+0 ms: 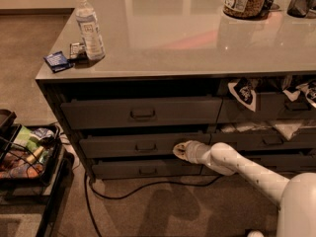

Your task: Close middle drawer

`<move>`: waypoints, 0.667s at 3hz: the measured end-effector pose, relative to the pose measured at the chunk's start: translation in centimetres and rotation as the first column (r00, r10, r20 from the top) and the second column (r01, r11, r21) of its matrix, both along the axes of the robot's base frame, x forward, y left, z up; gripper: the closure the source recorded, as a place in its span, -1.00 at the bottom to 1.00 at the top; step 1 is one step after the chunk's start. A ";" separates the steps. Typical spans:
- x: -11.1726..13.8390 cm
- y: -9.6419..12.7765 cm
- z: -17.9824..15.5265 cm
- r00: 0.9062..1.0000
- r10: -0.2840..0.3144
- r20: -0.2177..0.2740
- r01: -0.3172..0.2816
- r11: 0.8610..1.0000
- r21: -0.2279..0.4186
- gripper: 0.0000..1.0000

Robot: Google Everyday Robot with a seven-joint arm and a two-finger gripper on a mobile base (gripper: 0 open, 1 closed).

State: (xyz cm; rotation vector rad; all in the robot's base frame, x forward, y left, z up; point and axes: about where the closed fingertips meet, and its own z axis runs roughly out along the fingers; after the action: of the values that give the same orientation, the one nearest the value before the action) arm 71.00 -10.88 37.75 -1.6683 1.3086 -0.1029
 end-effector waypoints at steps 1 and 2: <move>0.0 0.0 0.0 1.000 0.000 0.000 0.000 1.000 0.000 -0.30; 0.0 0.5 -0.1 1.000 0.014 -0.004 -0.014 1.000 -0.001 -0.77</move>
Offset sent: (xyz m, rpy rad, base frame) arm 0.0062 0.0055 -0.0017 -0.0068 0.0105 0.0348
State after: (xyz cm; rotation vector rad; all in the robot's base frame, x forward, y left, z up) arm 71.04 -10.42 37.65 -1.6795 1.2999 -0.0916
